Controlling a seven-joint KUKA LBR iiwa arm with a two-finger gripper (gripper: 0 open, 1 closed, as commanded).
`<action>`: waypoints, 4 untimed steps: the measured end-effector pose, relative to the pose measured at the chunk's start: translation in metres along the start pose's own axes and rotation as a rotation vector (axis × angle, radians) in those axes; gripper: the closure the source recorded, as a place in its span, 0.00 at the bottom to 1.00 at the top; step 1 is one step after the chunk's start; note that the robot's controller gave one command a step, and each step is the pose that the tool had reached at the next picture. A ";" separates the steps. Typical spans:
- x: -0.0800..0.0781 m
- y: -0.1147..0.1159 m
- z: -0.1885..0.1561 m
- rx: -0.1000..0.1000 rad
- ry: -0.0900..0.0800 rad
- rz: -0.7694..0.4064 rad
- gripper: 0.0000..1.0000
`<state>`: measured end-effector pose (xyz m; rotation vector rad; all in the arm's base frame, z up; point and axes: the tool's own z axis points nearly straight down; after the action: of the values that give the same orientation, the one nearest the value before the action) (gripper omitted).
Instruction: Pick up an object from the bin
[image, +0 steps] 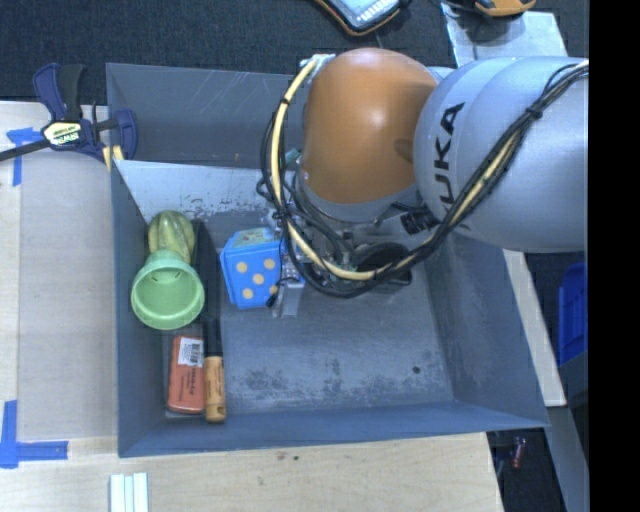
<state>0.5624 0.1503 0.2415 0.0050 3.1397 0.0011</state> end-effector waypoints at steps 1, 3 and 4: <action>0.000 0.000 0.000 0.000 0.000 0.000 0.00; -0.012 0.012 0.035 0.000 0.002 -0.226 0.00; -0.034 0.036 0.063 0.001 -0.002 -0.422 0.00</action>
Offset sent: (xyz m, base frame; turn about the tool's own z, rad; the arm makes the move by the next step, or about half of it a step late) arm 0.0120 0.0122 -0.0289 -0.2307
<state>0.5962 0.1861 0.1784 -0.6529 3.0689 -0.0013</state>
